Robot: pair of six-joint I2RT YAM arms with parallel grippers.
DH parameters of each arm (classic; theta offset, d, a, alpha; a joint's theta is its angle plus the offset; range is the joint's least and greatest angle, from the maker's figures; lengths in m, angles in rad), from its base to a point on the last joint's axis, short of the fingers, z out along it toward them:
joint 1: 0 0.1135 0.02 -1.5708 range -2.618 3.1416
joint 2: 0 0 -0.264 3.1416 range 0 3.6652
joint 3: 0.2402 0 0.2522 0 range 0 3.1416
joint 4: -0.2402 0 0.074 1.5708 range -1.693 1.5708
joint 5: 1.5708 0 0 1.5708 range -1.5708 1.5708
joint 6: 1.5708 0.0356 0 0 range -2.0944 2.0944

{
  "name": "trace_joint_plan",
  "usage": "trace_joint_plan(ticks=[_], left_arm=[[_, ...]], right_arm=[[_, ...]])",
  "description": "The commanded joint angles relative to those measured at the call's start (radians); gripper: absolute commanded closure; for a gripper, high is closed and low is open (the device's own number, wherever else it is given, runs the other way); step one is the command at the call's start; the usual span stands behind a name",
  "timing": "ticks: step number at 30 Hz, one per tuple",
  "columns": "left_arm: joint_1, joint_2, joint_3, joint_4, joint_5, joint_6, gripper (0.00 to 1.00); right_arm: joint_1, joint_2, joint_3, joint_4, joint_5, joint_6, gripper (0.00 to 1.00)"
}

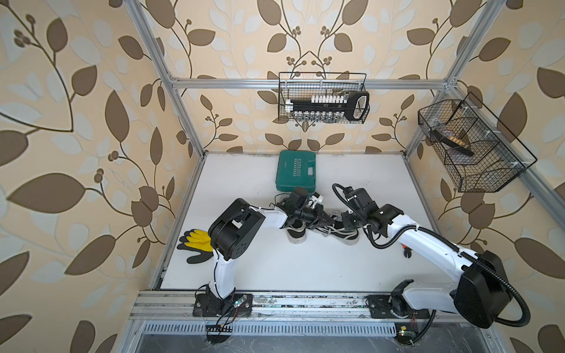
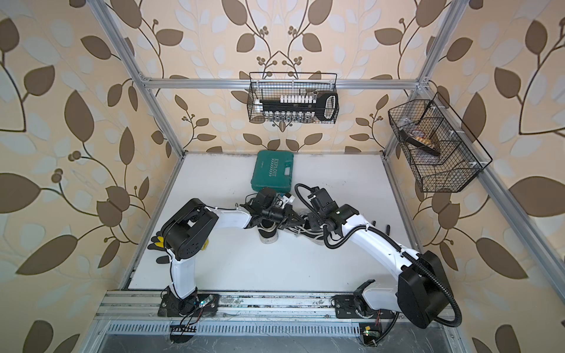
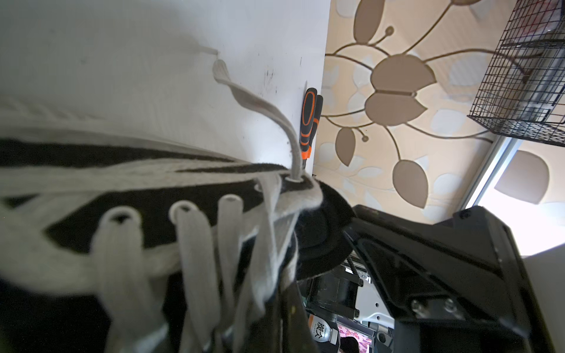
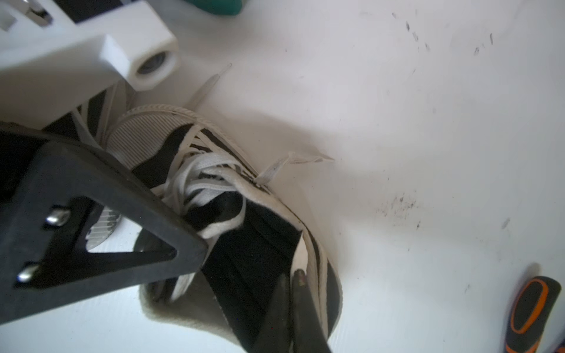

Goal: Insert the insole into the shoe

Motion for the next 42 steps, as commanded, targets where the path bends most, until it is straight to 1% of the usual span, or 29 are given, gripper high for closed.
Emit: trace_joint_plan(ticks=[1, 9, 14, 20, 22, 24, 27, 28, 30, 33, 37, 38, 40, 42], left_arm=[[-0.011, -0.029, -0.016, 0.013, 0.009, 0.022, 1.0], [-0.011, -0.038, -0.013, 0.01, 0.009, 0.021, 1.0], [-0.012, -0.048, -0.019, 0.008, 0.008, 0.02, 1.0], [-0.015, -0.06, -0.03, 0.002, 0.002, 0.023, 1.0], [-0.017, -0.067, -0.035, -0.006, -0.005, 0.028, 1.0], [-0.018, -0.068, -0.035, -0.011, -0.007, 0.03, 1.0], [-0.021, -0.069, -0.033, -0.016, -0.009, 0.031, 1.0], [-0.021, -0.068, -0.033, -0.017, -0.01, 0.032, 1.0], [-0.021, -0.066, -0.031, -0.022, -0.014, 0.035, 1.0], [-0.021, -0.064, -0.031, -0.027, -0.018, 0.036, 1.0], [-0.021, -0.066, -0.032, -0.03, -0.02, 0.037, 1.0], [-0.02, -0.067, -0.033, -0.031, -0.021, 0.038, 1.0], [-0.02, -0.068, -0.036, -0.035, -0.022, 0.041, 1.0], [-0.022, -0.069, -0.036, -0.043, -0.024, 0.045, 1.0]], right_arm=[[0.004, 0.022, -0.031, 0.074, 0.017, -0.026, 1.0], [0.003, 0.101, -0.032, -0.022, -0.023, 0.06, 1.0], [0.005, 0.162, 0.002, -0.122, -0.081, 0.127, 1.0], [0.001, 0.156, 0.006, -0.211, -0.125, 0.193, 1.0], [-0.005, 0.167, -0.003, -0.211, -0.108, 0.208, 1.0], [-0.027, 0.191, 0.025, -0.235, -0.077, 0.196, 0.99], [-0.022, 0.174, 0.112, -0.316, -0.045, 0.163, 0.69], [-0.019, 0.154, 0.132, -0.339, -0.035, 0.161, 0.62], [-0.019, 0.122, 0.16, -0.368, -0.028, 0.157, 0.56], [-0.019, 0.103, 0.184, -0.41, -0.023, 0.158, 0.52], [-0.016, 0.083, 0.185, -0.422, -0.032, 0.167, 0.52], [-0.013, 0.079, 0.183, -0.419, -0.036, 0.171, 0.53], [-0.001, 0.073, 0.169, -0.401, -0.062, 0.177, 0.62], [0.007, 0.083, 0.154, -0.381, -0.096, 0.184, 0.77]])
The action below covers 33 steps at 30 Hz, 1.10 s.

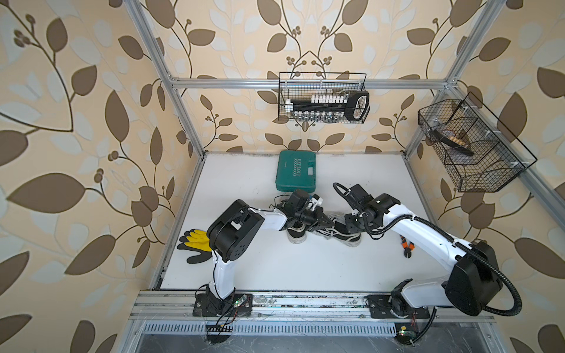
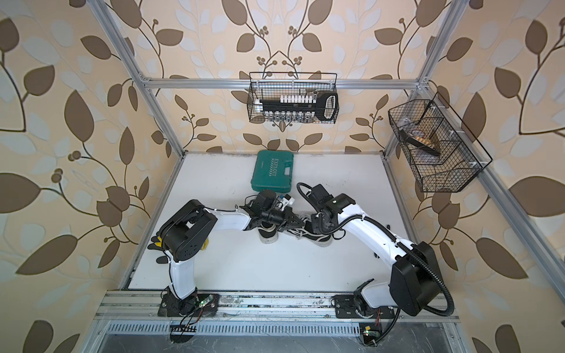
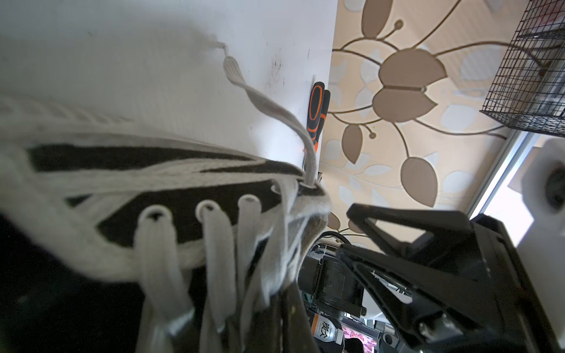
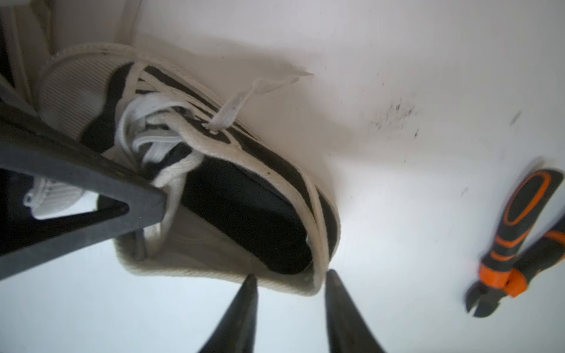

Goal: Insert the insole into the shoe

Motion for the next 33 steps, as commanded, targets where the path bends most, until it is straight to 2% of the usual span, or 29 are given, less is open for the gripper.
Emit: trace_joint_plan(ticks=[1, 3, 9, 12, 23, 26, 29, 31, 33], left_arm=[[-0.008, -0.049, -0.014, -0.025, -0.003, 0.028, 1.0], [-0.008, -0.05, -0.022, -0.027, -0.004, 0.028, 1.0], [-0.008, -0.051, -0.053, -0.025, -0.014, 0.033, 1.0], [-0.007, -0.054, -0.068, -0.027, -0.014, 0.032, 1.0], [-0.008, -0.063, -0.065, -0.064, -0.017, 0.046, 1.0], [-0.008, -0.06, -0.056, -0.073, -0.017, 0.049, 1.0], [-0.008, -0.059, -0.053, -0.075, -0.018, 0.05, 1.0], [-0.007, -0.056, -0.05, -0.078, -0.017, 0.051, 1.0], [-0.008, -0.059, -0.047, -0.083, -0.015, 0.054, 1.0]], right_arm=[[0.017, 0.003, -0.022, 0.002, -0.053, 0.023, 0.83], [0.019, 0.034, -0.038, 0.028, -0.102, 0.027, 0.9], [-0.006, 0.22, -0.12, 0.127, -0.172, 0.025, 0.97], [-0.019, 0.301, -0.109, 0.128, -0.19, 0.017, 0.99], [-0.013, 0.07, -0.052, 0.062, -0.102, 0.066, 1.0], [-0.013, 0.099, -0.11, 0.138, -0.158, 0.089, 1.0], [-0.017, 0.196, -0.152, 0.228, -0.211, 0.095, 1.0], [-0.02, 0.249, -0.113, 0.203, -0.187, 0.078, 1.0], [-0.017, 0.222, -0.08, 0.184, -0.161, 0.069, 1.0]])
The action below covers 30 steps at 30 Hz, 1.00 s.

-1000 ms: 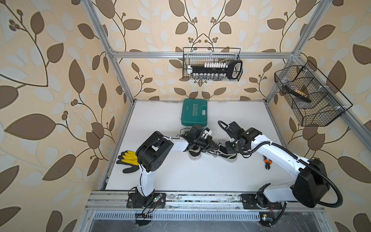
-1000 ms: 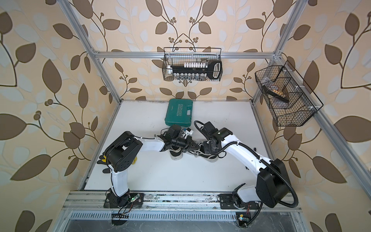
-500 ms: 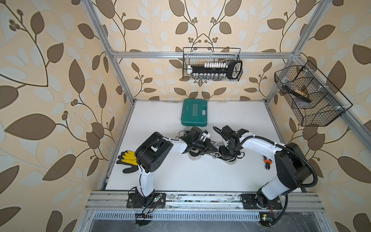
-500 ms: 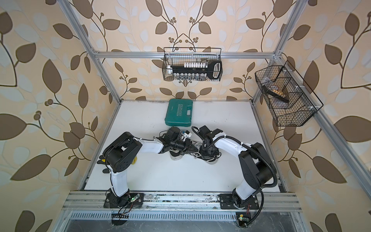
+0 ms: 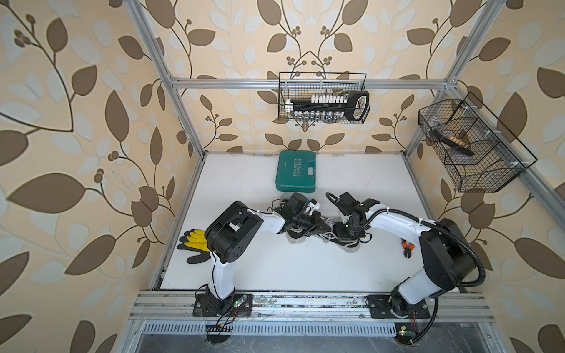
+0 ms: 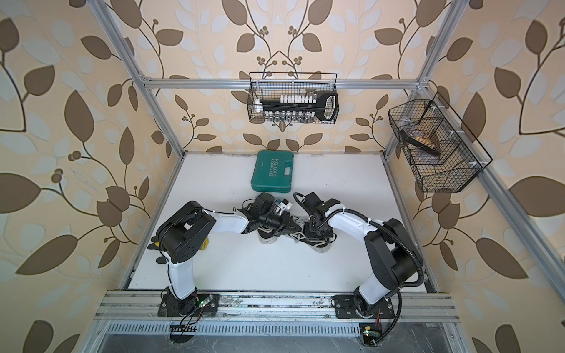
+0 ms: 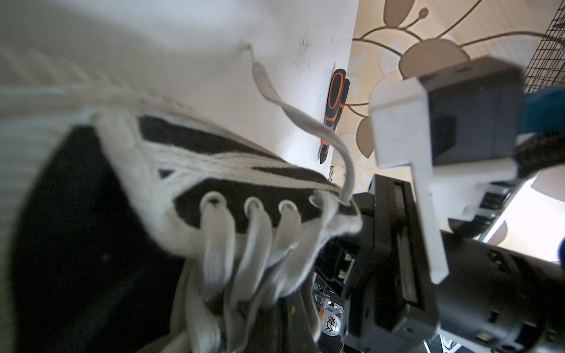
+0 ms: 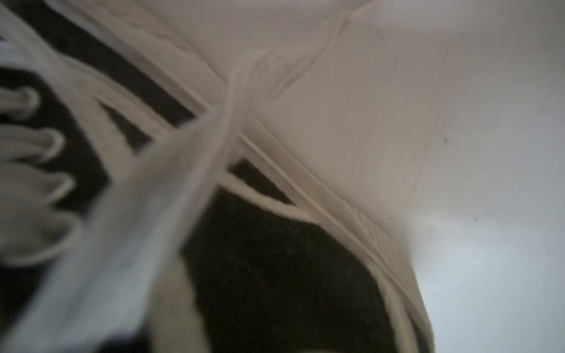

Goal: Insert the insole into the shoe

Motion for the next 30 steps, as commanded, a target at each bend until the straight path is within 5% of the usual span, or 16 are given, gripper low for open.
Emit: trace_joint_plan(ticks=[1, 6, 10, 13, 19, 25, 30], left_arm=[[-0.008, -0.038, 0.017, -0.06, -0.011, 0.031, 1.0], [-0.007, -0.033, 0.038, -0.071, -0.011, 0.038, 1.0], [-0.008, -0.033, 0.044, -0.07, -0.012, 0.035, 1.0], [-0.008, -0.042, 0.044, -0.078, -0.011, 0.039, 1.0], [-0.007, -0.045, 0.037, -0.059, -0.014, 0.032, 1.0], [-0.008, -0.053, 0.031, -0.056, -0.011, 0.032, 1.0], [-0.008, -0.062, 0.021, -0.056, -0.013, 0.031, 1.0]], right_arm=[[0.004, -0.01, 0.018, 0.003, 0.023, -0.004, 1.0], [0.01, -0.028, 0.068, 0.015, 0.055, -0.003, 1.0], [-0.012, 0.148, 0.066, 0.066, 0.091, -0.004, 1.0], [0.0, 0.184, 0.128, -0.035, 0.203, 0.012, 1.0], [0.096, 0.034, 0.177, -0.254, 0.463, 0.101, 1.0], [0.014, 0.043, 0.013, -0.059, 0.365, 0.106, 1.0], [0.031, 0.023, 0.134, -0.21, 0.384, 0.094, 1.0]])
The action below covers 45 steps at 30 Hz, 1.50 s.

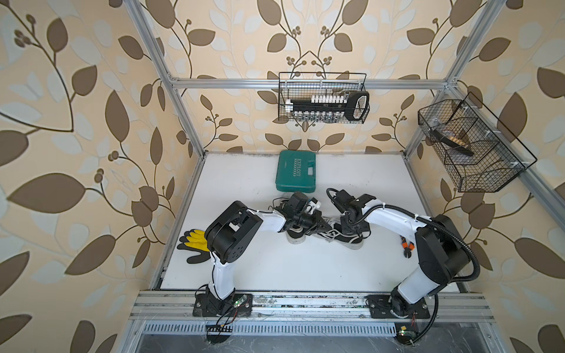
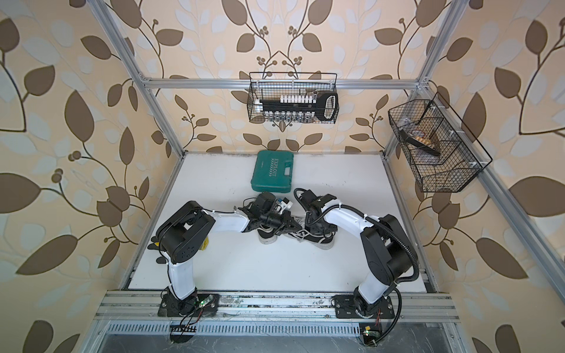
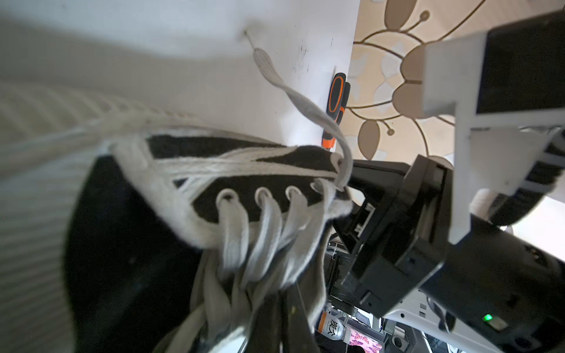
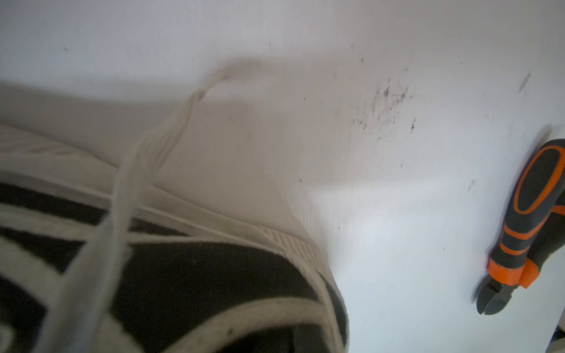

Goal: Insert the insole into the shoe

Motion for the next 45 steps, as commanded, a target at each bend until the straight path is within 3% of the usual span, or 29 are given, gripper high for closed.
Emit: trace_joint_plan(ticks=[1, 6, 13, 18, 22, 27, 31, 35, 38, 41, 45], left_arm=[[-0.008, -0.055, -0.003, -0.016, 0.005, 0.017, 1.0], [-0.009, -0.05, 0.006, -0.012, 0.007, 0.016, 1.0], [-0.008, -0.06, -0.001, -0.033, 0.007, 0.03, 1.0], [-0.008, -0.059, -0.005, -0.032, 0.003, 0.031, 1.0], [-0.009, -0.052, 0.002, -0.022, 0.004, 0.025, 1.0], [-0.01, -0.059, -0.003, -0.038, 0.005, 0.034, 1.0], [-0.01, -0.061, -0.006, -0.037, 0.002, 0.034, 1.0], [-0.011, -0.06, -0.003, -0.033, -0.004, 0.033, 1.0], [-0.012, -0.057, -0.001, -0.032, -0.005, 0.031, 1.0], [-0.014, -0.064, -0.005, -0.035, -0.008, 0.032, 1.0], [-0.015, -0.057, -0.001, -0.04, -0.005, 0.034, 1.0]], right_arm=[[0.03, -0.042, 0.064, -0.125, 0.06, 0.006, 1.0], [0.096, -0.039, 0.096, -0.233, 0.07, 0.06, 1.0], [0.042, 0.07, 0.012, -0.098, 0.157, 0.072, 1.0], [0.08, 0.025, 0.126, -0.255, 0.213, 0.085, 1.0], [0.086, 0.033, 0.051, -0.275, 0.253, 0.121, 1.0], [0.008, 0.128, -0.047, -0.153, 0.184, 0.093, 1.0], [0.05, 0.107, 0.063, -0.267, 0.202, 0.083, 1.0], [0.101, 0.064, 0.146, -0.39, 0.146, 0.093, 1.0], [0.098, 0.05, 0.056, -0.361, 0.074, 0.106, 1.0], [0.033, 0.073, -0.089, -0.189, -0.071, 0.075, 1.0], [0.018, 0.121, -0.029, -0.227, -0.064, 0.035, 1.0]])
